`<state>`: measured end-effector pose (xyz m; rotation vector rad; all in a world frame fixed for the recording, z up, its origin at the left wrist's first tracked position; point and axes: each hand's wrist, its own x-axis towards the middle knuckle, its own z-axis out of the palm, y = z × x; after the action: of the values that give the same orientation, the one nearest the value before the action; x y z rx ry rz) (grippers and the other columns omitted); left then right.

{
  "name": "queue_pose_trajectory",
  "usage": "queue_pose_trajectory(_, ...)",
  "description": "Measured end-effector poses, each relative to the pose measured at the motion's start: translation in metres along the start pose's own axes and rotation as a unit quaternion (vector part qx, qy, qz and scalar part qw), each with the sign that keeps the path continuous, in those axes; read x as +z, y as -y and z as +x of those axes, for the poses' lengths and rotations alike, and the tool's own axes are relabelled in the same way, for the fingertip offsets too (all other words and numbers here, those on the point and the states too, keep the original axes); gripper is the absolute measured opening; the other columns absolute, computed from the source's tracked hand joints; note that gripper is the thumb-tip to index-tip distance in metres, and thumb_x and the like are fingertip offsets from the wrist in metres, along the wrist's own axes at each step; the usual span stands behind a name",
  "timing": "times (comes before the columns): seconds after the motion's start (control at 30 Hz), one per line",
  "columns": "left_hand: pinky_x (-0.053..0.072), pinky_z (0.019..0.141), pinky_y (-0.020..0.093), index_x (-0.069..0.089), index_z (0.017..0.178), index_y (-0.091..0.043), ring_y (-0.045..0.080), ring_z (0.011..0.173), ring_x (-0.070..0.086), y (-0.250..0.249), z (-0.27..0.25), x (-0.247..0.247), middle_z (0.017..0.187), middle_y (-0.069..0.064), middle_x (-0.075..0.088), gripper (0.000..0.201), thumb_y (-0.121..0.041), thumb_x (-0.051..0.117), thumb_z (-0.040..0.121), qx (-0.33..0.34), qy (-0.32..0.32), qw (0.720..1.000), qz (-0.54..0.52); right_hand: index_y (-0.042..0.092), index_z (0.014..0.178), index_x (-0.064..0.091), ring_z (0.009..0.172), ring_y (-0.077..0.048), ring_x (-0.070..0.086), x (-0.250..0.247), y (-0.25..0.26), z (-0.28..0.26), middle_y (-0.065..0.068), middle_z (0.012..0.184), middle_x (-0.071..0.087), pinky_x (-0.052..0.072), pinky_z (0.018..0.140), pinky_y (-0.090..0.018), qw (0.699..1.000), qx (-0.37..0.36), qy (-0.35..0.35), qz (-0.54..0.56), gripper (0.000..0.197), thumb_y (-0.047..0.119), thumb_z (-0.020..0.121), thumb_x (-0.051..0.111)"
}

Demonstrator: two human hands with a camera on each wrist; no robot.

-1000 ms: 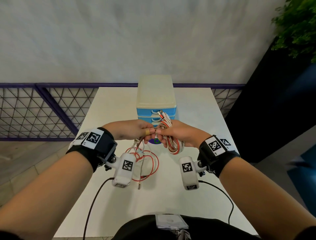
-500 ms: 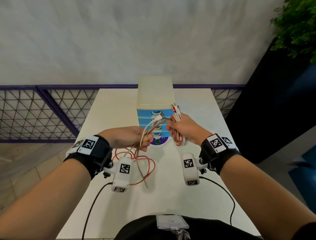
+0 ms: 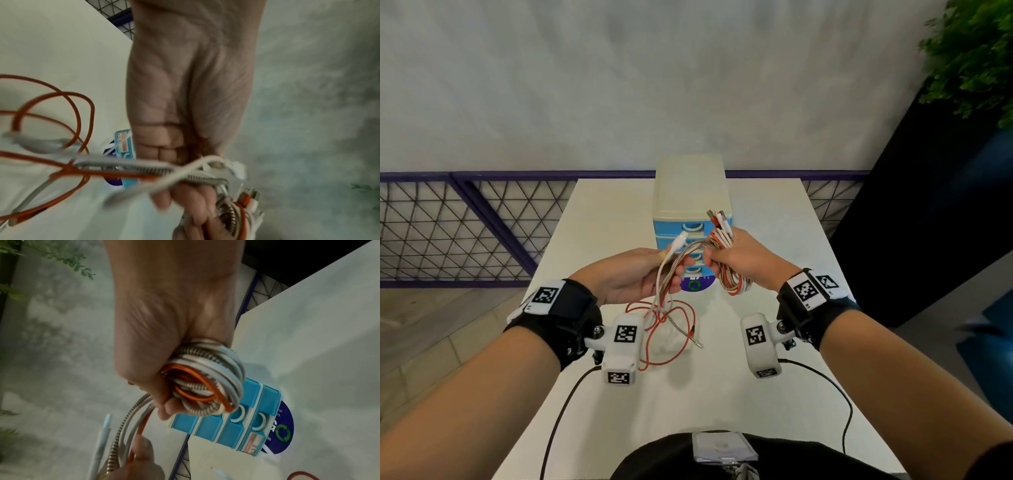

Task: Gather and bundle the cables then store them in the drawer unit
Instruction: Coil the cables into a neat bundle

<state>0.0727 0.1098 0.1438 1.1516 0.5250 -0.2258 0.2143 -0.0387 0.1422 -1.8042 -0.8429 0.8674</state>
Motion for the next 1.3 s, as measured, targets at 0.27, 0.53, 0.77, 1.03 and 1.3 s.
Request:
queue_pose_trajectory(0.27, 0.040, 0.055, 0.019, 0.048, 0.080, -0.017, 0.010, 0.054, 0.038, 0.005, -0.005, 0.029, 0.061, -0.005, 0.041, 0.025, -0.027, 0.037, 0.101, 0.060, -0.012, 0.986, 0.154, 0.007, 0.081, 0.060, 0.055, -0.016, 0.058, 0.007, -0.001, 0.008, -0.008, 0.064, 0.060, 0.051, 0.061, -0.028, 0.993, 0.031, -0.041, 0.108, 0.011, 0.001, 0.088, 0.054)
queue_pose_trajectory(0.53, 0.044, 0.067, 0.028, 0.053, 0.102, -0.017, 0.015, 0.077, 0.054, 0.008, 0.005, 0.057, 0.084, 0.000, 0.057, 0.018, -0.022, 0.037, 0.100, 0.187, -0.149, 0.868, 0.436, 0.007, 0.084, 0.066, 0.071, -0.025, 0.063, 0.012, 0.007, -0.005, -0.012, 0.073, 0.066, 0.050, 0.075, -0.036, 0.880, 0.108, 0.049, 0.460, 0.037, 0.041, 0.090, 0.052)
queue_pose_trajectory(0.77, 0.048, 0.073, 0.035, 0.049, 0.120, -0.008, 0.025, 0.085, 0.059, 0.004, 0.004, 0.071, 0.096, 0.010, 0.060, 0.028, -0.023, 0.035, 0.100, 0.213, -0.141, 0.787, 0.562, 0.014, 0.076, 0.067, 0.067, -0.020, 0.063, 0.014, 0.013, -0.010, -0.009, 0.077, 0.059, 0.053, 0.068, -0.032, 0.918, 0.119, 0.080, 0.369, 0.024, 0.037, 0.075, 0.074)
queue_pose_trajectory(1.03, 0.049, 0.085, 0.043, 0.054, 0.114, -0.005, 0.026, 0.088, 0.062, 0.005, 0.013, 0.066, 0.101, 0.016, 0.065, 0.032, -0.026, 0.033, 0.101, 0.181, -0.143, 0.769, 0.596, 0.012, 0.082, 0.065, 0.070, -0.024, 0.067, 0.023, 0.007, -0.003, -0.011, 0.073, 0.066, 0.056, 0.069, -0.034, 0.949, 0.099, -0.009, 0.300, 0.020, 0.030, 0.088, 0.066)
queue_pose_trajectory(1.3, 0.039, 0.057, 0.022, 0.050, 0.069, -0.026, 0.011, 0.061, 0.048, -0.004, 0.003, 0.061, 0.066, -0.007, 0.053, 0.018, -0.024, 0.062, 0.083, 0.114, -0.079, 0.835, 0.533, 0.006, 0.072, 0.062, 0.055, -0.014, 0.062, 0.017, 0.004, 0.006, -0.010, 0.066, 0.064, 0.051, 0.061, -0.023, 0.982, -0.008, -0.130, 0.136, 0.029, 0.025, 0.094, 0.057)
